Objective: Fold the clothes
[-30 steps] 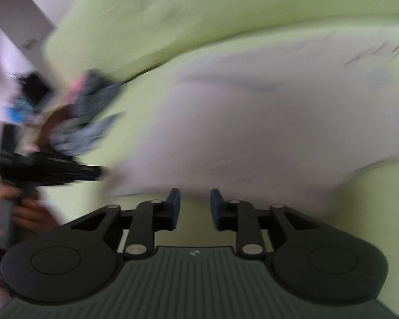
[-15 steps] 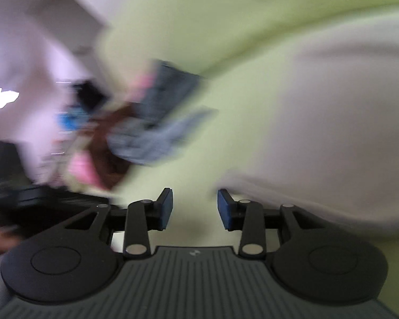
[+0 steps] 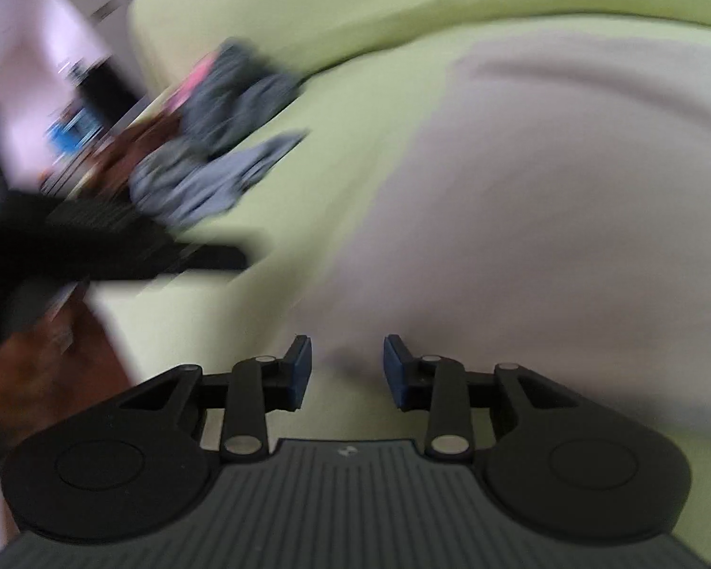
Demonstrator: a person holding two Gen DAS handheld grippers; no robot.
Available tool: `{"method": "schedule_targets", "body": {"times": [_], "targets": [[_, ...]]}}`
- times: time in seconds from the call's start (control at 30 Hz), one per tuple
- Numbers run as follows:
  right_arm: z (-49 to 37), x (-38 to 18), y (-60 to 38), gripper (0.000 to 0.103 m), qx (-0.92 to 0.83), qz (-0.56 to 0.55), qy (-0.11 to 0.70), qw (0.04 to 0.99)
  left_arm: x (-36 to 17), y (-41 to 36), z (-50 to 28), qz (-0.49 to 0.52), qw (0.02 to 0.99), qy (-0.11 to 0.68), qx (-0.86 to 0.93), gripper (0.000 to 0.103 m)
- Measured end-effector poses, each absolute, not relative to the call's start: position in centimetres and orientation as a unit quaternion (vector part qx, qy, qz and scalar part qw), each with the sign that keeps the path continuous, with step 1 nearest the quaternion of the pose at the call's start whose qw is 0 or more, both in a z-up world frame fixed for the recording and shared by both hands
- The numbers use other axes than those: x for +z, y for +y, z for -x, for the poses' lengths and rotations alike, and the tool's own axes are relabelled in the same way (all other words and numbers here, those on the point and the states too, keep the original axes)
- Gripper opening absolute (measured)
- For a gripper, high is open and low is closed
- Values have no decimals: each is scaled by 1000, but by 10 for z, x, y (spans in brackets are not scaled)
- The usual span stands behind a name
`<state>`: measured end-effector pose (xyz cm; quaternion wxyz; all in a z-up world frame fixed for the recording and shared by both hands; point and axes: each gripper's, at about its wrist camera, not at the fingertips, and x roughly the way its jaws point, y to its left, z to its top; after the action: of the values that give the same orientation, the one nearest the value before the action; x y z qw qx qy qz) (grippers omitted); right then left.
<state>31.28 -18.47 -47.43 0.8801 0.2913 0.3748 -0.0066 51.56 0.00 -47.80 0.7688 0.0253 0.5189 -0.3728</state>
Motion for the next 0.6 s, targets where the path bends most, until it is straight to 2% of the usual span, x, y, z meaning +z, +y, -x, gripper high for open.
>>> {"method": "schedule_targets", "body": {"times": [0.07,0.2,0.3,0.4,0.5,0.57,0.6], "targets": [[-274,-461,-206,28,-57,-304,353,883,-481,-21,-506,-42,763,514,-389,25],[-173,-440,-281,35,-242,-301,309,869,-493,-53,-486,-92,764,503,-393,25],[-96,-439,-339,37,-370,-305,282,831,-502,-64,-480,-103,763,507,-388,25],[-44,-448,-386,37,-421,-333,251,805,-510,-72,-475,-112,765,508,-380,25],[-27,-460,-410,35,-423,-362,230,798,-513,-79,-470,-131,771,501,-372,25],[-38,-468,-413,26,-421,-364,233,798,-512,-82,-468,-137,771,501,-369,26],[-49,-473,-413,26,-419,-351,249,799,-512,-83,-468,-138,772,501,-367,26]]}}
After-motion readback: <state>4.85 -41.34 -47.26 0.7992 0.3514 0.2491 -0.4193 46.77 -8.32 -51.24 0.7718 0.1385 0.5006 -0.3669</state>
